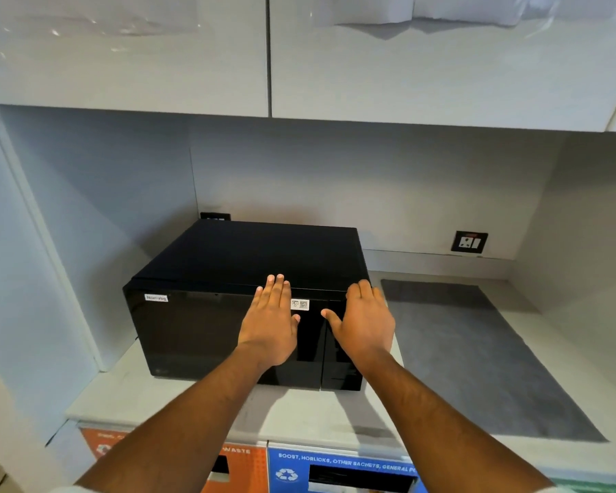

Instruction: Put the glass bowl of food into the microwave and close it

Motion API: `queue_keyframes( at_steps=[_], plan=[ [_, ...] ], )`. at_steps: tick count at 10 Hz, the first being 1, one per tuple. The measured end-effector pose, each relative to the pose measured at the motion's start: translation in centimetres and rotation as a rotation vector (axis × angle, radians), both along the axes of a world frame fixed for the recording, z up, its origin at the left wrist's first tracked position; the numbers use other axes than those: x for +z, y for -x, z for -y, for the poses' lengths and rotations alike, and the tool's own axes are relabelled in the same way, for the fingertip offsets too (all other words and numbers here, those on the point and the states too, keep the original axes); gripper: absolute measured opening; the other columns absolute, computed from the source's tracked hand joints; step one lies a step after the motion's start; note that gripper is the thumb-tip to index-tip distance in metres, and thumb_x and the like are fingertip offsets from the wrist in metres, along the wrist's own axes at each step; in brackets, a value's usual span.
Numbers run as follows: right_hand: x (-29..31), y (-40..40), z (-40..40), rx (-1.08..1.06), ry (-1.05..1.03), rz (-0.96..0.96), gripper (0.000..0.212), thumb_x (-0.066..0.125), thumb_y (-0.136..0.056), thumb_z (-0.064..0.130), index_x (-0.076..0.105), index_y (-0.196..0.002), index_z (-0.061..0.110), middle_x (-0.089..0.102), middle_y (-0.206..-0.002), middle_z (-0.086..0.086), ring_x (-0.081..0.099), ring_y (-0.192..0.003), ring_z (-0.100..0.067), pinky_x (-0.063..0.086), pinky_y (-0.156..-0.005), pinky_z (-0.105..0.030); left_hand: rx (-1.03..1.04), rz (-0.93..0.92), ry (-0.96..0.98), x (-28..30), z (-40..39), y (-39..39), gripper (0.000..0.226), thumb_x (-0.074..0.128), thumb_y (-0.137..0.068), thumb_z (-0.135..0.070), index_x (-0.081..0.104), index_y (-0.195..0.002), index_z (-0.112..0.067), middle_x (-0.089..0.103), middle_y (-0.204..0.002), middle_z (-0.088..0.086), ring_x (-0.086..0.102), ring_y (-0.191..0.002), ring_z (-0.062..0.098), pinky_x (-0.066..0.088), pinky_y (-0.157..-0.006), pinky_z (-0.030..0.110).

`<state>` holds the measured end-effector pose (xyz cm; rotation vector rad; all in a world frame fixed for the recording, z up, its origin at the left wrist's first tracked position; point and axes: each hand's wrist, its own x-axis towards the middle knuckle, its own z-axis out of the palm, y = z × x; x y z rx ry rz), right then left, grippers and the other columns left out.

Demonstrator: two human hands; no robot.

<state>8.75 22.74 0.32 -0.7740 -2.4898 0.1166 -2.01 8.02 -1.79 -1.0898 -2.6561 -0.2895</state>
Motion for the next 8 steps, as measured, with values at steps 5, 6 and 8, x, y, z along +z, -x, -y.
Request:
queue_keyframes(
  at_steps=[5,6,8],
  plan=[
    [0.6,-1.2,1.2,0.025,0.055,0.075,0.064,0.052,-0.096,0.06,0.047,-0.144,0.018,0.05,-0.148,-0.003,0.05,-0.136,-0.023,0.053,-0.101,-0.036,-0.084,0.067,0.127,2.0,1.4,0.1,0.068,0.026,-0.103,-0.041,0.0,-0.156,-0.009,-0.004,-0.167,0.009,-0.006,-0.154,0.024,0.003,-0.126,0.039],
    [0.8,-2.2,1.3,0.057,0.095,0.136,0.073,0.046,-0.097,0.061,0.038,-0.152,0.015,0.04,-0.16,-0.006,0.038,-0.148,-0.027,0.044,-0.113,-0.041,-0.097,0.062,0.156,2.7,1.5,-1.3,0.066,0.022,-0.103,-0.042,0.0,-0.156,-0.009,-0.005,-0.167,0.009,-0.007,-0.154,0.023,0.003,-0.126,0.04],
    [1.8,-4.5,0.5,0.11,0.057,0.208,0.09,0.038,-0.099,0.063,-0.002,-0.162,0.012,-0.006,-0.172,-0.009,-0.008,-0.159,-0.028,0.005,-0.129,-0.045,-0.087,0.002,0.073,4.8,0.9,-5.0,0.074,0.016,-0.101,-0.055,-0.002,-0.156,-0.009,-0.007,-0.167,0.009,-0.009,-0.154,0.024,0.005,-0.126,0.043]
  ],
)
